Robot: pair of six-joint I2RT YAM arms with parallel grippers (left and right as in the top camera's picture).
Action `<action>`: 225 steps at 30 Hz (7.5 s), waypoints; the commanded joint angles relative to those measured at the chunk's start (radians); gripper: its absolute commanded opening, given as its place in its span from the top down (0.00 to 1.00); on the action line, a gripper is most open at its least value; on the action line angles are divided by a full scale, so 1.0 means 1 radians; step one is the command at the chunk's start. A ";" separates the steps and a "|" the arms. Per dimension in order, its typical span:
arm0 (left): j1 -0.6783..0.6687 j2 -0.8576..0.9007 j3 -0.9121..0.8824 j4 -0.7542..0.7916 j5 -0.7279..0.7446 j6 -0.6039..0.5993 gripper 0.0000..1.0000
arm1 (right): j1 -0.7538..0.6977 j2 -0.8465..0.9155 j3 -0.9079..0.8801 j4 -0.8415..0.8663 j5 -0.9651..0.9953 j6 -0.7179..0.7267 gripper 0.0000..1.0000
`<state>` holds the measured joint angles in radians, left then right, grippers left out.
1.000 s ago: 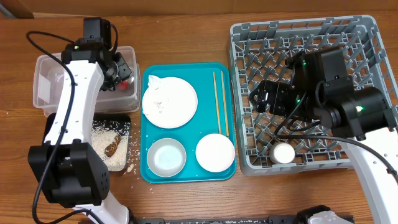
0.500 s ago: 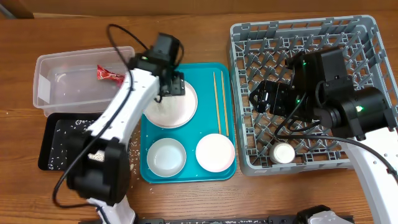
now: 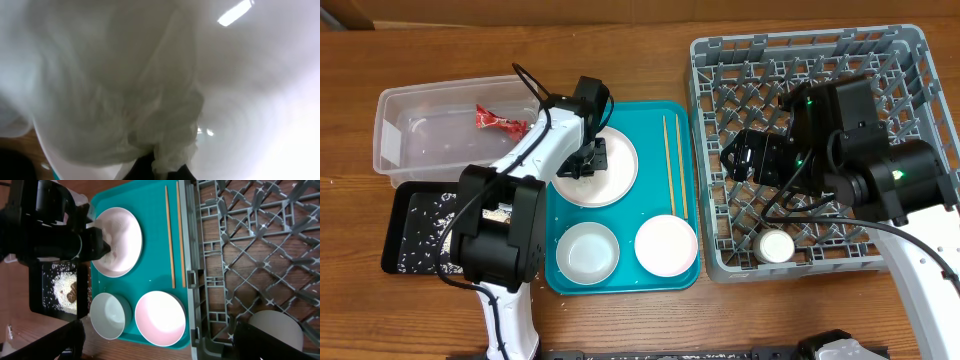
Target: Sort waste into correct bins and load items into the dishwasher
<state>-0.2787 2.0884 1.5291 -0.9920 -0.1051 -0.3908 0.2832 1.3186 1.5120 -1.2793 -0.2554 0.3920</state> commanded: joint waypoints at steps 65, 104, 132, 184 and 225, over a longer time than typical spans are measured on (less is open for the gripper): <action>-0.036 -0.931 0.394 -0.697 0.209 0.044 0.00 | 0.004 -0.005 0.013 -0.010 -0.001 -0.006 0.00; 0.230 -2.084 -1.191 0.728 0.227 0.349 0.00 | 0.004 -0.005 0.013 -0.010 -0.001 -0.006 0.00; 0.233 -2.077 -1.524 0.925 0.229 0.350 0.00 | 0.004 -0.005 0.013 -0.010 -0.001 -0.006 0.00; 0.233 -2.077 -1.524 0.925 0.229 0.350 0.00 | 0.599 0.708 -0.027 0.376 -0.049 0.235 0.96; 0.233 -2.077 -1.524 0.925 0.229 0.350 0.00 | 0.181 0.374 0.051 0.144 1.565 0.014 0.96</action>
<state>-0.0513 0.0177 0.0082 -0.0643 0.1169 -0.0269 0.5426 1.6611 1.5490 -1.1381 1.2869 0.4706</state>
